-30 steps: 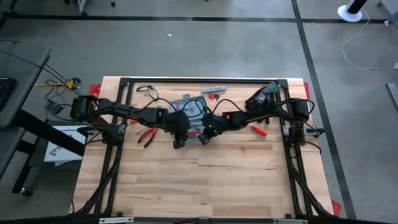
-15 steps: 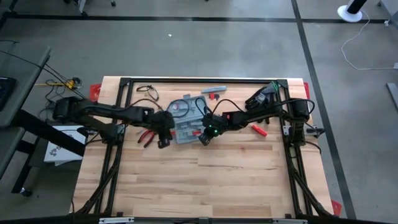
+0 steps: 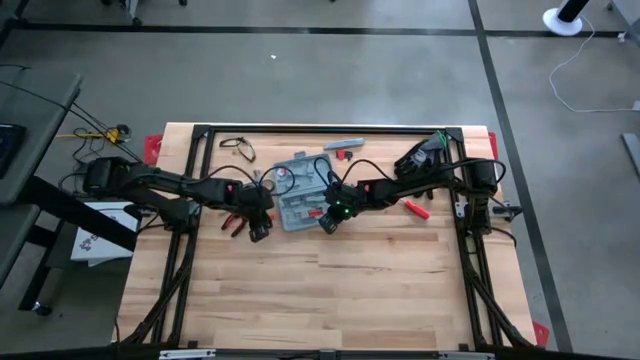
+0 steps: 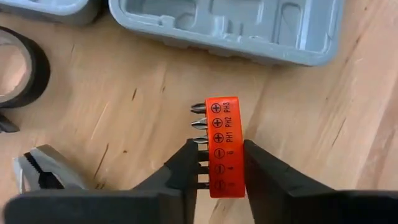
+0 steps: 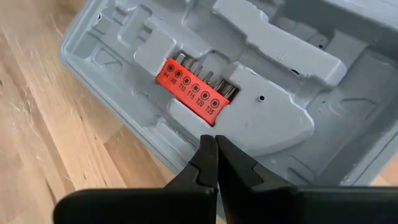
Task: Prefit tool cases
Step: Remove the orange left terminal block from the gray prefit tool case, then remove the orange terminal block from the gray prefit tool case
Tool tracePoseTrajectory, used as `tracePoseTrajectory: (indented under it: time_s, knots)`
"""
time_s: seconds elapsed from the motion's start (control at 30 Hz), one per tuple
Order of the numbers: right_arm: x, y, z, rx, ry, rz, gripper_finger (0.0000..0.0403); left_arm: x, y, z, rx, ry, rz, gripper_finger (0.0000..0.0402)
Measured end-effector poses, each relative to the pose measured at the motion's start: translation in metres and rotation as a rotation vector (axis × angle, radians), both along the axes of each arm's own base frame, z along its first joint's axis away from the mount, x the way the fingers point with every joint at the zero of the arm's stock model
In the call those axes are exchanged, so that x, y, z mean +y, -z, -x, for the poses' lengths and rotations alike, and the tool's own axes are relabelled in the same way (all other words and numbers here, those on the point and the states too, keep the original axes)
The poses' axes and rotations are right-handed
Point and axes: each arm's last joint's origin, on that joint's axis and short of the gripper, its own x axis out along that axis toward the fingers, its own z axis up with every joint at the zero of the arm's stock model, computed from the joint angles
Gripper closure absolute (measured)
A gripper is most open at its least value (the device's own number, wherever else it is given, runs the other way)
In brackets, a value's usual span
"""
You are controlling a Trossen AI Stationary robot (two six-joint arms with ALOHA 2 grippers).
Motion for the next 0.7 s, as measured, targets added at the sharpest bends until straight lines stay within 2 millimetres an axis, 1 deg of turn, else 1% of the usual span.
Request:
tracePoseTrajectory:
  time_s: [0.13, 0.23, 0.33, 0.53, 0.7]
  knots:
    - [0.000, 0.000, 0.000, -0.002, 0.000, 0.000, 0.0403, 0.000, 0.000, -0.001, -0.007, -0.021, -0.004, 0.0241]
    - [0.000, 0.000, 0.000, -0.002, 0.000, 0.000, 0.0403, 0.000, -0.001, -0.001, -0.008, -0.026, -0.003, 0.0225]
    - [0.000, 0.000, 0.000, -0.002, 0.000, 0.000, 0.0403, 0.000, 0.000, -0.001, -0.007, -0.027, -0.003, 0.0225]
    - [0.000, 0.000, 0.000, -0.003, 0.000, 0.000, 0.0403, 0.000, -0.003, -0.002, -0.014, -0.026, 0.007, 0.0237]
    - [0.000, -0.009, 0.003, -0.010, -0.004, 0.004, 0.0403, 0.001, -0.023, -0.019, -0.114, -0.015, 0.011, 0.0244]
